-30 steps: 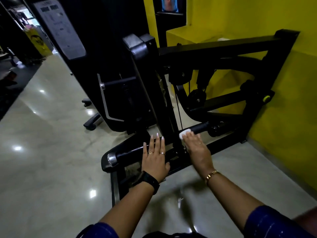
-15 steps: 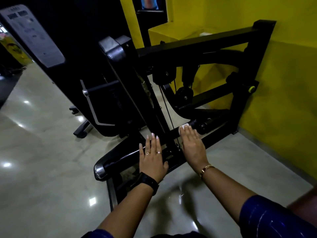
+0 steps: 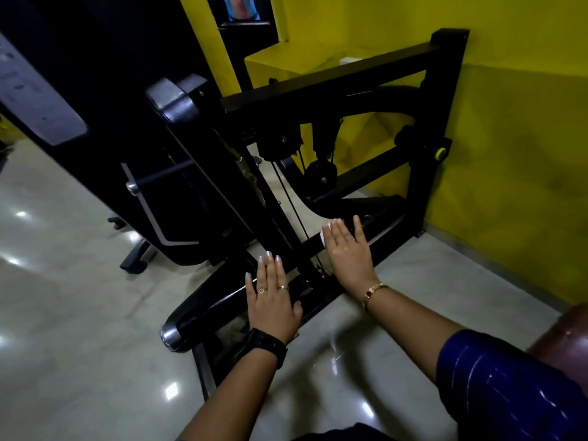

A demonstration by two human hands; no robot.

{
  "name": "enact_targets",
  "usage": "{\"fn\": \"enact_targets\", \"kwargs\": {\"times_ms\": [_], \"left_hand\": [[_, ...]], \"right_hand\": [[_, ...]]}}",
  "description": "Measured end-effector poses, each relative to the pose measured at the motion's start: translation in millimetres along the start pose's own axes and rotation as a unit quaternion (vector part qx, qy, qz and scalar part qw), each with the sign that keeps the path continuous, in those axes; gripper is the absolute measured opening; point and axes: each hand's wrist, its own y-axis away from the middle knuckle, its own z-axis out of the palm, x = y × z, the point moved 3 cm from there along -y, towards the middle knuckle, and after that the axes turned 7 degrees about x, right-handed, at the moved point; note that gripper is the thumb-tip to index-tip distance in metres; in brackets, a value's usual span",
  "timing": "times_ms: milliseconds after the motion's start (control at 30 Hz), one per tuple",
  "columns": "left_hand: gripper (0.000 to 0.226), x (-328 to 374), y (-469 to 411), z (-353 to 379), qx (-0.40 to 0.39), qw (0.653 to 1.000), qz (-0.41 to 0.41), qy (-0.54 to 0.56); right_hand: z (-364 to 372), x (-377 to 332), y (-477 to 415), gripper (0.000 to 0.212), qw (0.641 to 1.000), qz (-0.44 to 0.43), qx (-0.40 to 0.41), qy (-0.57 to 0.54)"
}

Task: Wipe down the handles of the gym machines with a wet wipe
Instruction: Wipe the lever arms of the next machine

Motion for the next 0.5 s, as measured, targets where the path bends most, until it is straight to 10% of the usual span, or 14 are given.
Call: {"fn": "enact_targets", "kwargs": {"times_ms": [500], "left_hand": [[0.116, -2, 0, 6, 0.045, 0.999, 0.019, 0.012]], "right_hand": [[-15, -46, 11, 0.060, 0.971, -0.120, 0.093, -0.183]]}}
